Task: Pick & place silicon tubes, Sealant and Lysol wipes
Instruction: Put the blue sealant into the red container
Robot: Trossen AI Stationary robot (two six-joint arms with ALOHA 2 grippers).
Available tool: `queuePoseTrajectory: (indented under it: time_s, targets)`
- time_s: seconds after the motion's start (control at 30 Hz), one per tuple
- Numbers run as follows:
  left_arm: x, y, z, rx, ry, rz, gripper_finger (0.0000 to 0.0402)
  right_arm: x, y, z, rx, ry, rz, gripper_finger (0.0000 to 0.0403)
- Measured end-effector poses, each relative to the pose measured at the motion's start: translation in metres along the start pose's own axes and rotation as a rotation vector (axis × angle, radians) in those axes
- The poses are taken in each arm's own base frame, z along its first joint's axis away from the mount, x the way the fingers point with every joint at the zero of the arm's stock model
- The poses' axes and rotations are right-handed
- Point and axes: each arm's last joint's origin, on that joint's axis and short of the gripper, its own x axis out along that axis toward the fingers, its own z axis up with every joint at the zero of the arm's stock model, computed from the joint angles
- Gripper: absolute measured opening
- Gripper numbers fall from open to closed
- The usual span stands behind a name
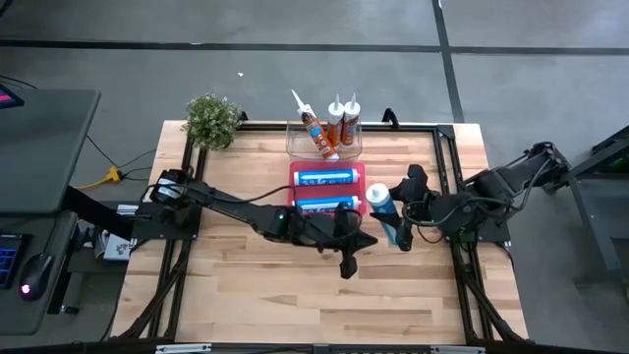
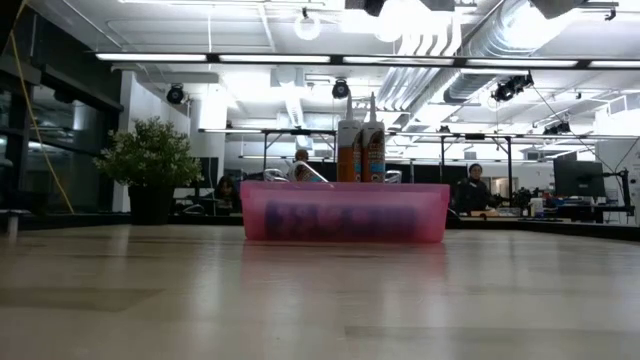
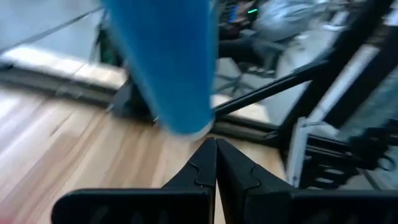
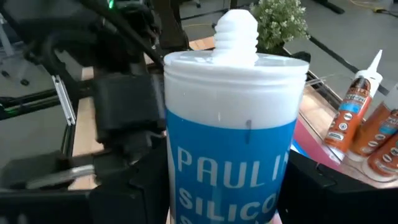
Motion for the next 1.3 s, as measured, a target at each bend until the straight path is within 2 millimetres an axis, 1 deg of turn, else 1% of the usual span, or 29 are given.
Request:
queuePoseTrajectory:
  time_s: [0.17, 0.33, 0.4, 0.5, 0.63, 0.8, 0.9, 1.07, 1.23, 1.3]
  targets:
    - [0.002, 0.003, 0.010, 0.055, -0.054, -0.121, 0.0000, -0.012, -0.004, 0.003, 0.003, -0.033, 0.010, 0.0212]
    - [0.004, 0.010, 0.015, 0.050, -0.071, -0.127, 0.0000, -0.023, -0.008, 0.006, 0.015, -0.063, 0.033, 0.0212]
    - [0.004, 0.013, 0.017, 0.049, -0.089, -0.103, 0.0001, -0.026, -0.009, 0.006, 0.009, -0.071, 0.038, 0.0212]
    - [0.004, 0.014, 0.021, 0.062, -0.137, -0.078, 0.0013, -0.028, -0.008, 0.007, 0.004, -0.090, 0.051, 0.0212]
    - [0.003, 0.012, 0.026, 0.048, -0.209, -0.082, 0.0061, -0.028, -0.006, 0.010, -0.017, -0.107, 0.069, 0.0212]
    - [0.014, 0.015, 0.016, 0.038, -0.203, -0.084, 0.0138, -0.030, -0.007, 0.011, -0.036, -0.121, 0.058, 0.0211]
    - [0.018, 0.015, 0.014, 0.031, -0.230, -0.091, 0.0174, -0.031, -0.007, 0.012, -0.037, -0.128, 0.066, 0.0211]
    - [0.023, 0.016, 0.011, -0.003, -0.267, -0.060, 0.0216, -0.030, -0.007, 0.012, -0.048, -0.124, 0.078, 0.0211]
    - [0.026, 0.020, 0.010, -0.033, -0.307, 0.055, 0.0249, -0.030, -0.007, 0.010, -0.051, -0.106, 0.081, 0.0211]
    - [0.025, 0.020, 0.010, -0.048, -0.311, 0.064, 0.0262, -0.030, -0.007, 0.009, -0.039, -0.097, 0.083, 0.0211]
